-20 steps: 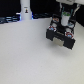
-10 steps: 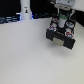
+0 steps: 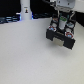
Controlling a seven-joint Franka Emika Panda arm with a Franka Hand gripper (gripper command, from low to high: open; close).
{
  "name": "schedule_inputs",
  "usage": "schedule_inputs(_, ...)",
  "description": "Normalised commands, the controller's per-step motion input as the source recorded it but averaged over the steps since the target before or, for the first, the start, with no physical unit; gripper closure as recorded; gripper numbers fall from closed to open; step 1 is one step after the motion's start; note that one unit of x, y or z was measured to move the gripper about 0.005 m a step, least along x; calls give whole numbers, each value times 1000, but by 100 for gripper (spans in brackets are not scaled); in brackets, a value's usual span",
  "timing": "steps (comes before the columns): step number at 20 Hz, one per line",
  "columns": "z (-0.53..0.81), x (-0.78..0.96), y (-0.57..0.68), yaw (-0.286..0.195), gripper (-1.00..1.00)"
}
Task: Open the kcup holder, insert the kcup into the holder, and close the kcup holder
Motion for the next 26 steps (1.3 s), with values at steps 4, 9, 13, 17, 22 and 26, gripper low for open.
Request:
schedule_inputs(4, -280, 7, -138, 57, 100)
schedule_inputs(9, -337, 0, -25, 64, 100)
schedule_inputs(13, -68, 18, 96, 36, 100)
schedule_inputs(17, 221, 66, 44, 36, -100)
schedule_inputs(22, 405, 211, -57, 30, -100)
schedule_inputs(26, 443, 432, -251, 13, -100)
